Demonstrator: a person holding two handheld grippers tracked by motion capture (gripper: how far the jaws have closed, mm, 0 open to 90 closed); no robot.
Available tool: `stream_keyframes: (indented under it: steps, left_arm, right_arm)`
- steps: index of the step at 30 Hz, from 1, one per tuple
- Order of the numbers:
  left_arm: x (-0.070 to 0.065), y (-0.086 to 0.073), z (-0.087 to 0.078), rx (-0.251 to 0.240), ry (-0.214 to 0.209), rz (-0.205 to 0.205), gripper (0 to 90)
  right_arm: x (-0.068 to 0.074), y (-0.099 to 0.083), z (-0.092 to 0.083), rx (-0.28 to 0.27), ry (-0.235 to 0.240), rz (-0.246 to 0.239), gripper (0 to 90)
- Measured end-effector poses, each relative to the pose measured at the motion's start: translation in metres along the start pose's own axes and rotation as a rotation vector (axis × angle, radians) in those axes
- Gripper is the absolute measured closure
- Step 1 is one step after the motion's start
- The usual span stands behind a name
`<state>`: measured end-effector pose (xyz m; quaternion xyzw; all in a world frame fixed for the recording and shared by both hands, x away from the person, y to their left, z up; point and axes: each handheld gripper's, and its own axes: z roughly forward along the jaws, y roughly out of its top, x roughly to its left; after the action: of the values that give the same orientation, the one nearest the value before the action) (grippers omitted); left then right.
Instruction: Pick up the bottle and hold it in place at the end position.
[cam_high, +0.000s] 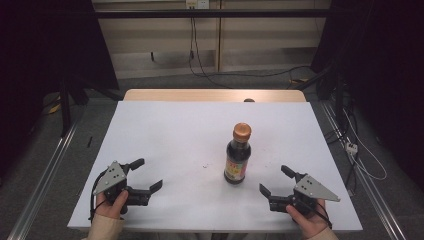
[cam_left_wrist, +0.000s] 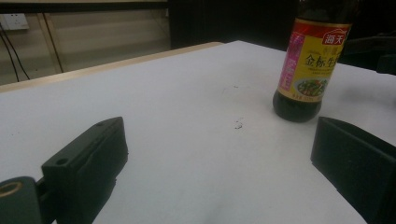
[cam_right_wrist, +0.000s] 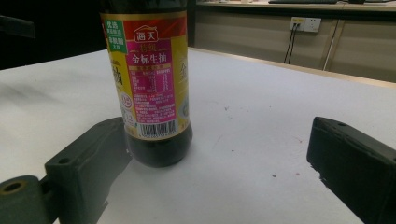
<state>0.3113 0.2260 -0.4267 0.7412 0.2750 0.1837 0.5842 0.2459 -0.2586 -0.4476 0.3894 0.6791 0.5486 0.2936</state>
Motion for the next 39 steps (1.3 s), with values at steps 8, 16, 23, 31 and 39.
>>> stream_keyframes:
  steps: [8,16,23,31,39]
  left_arm:
    - [0.000,0.000,0.000,-0.003,-0.004,0.004,3.6]
    - [-0.001,0.001,0.000,-0.013,-0.006,0.002,3.5]
    - [0.000,0.001,0.000,-0.017,-0.004,0.002,3.5]
    - [0.000,0.001,0.000,-0.012,0.007,0.002,3.5]
    - [0.000,0.001,0.001,-0.021,-0.004,-0.001,3.5]
  right_arm:
    - [0.001,0.001,0.004,0.004,0.015,-0.008,4.2]
    - [0.003,0.003,0.012,0.019,0.023,-0.018,4.2]
    - [0.006,0.005,0.021,0.034,0.046,-0.025,4.2]
    - [0.008,0.009,0.031,0.051,0.062,-0.028,4.7]
    - [0.012,0.018,0.041,0.042,0.084,-0.022,6.1]
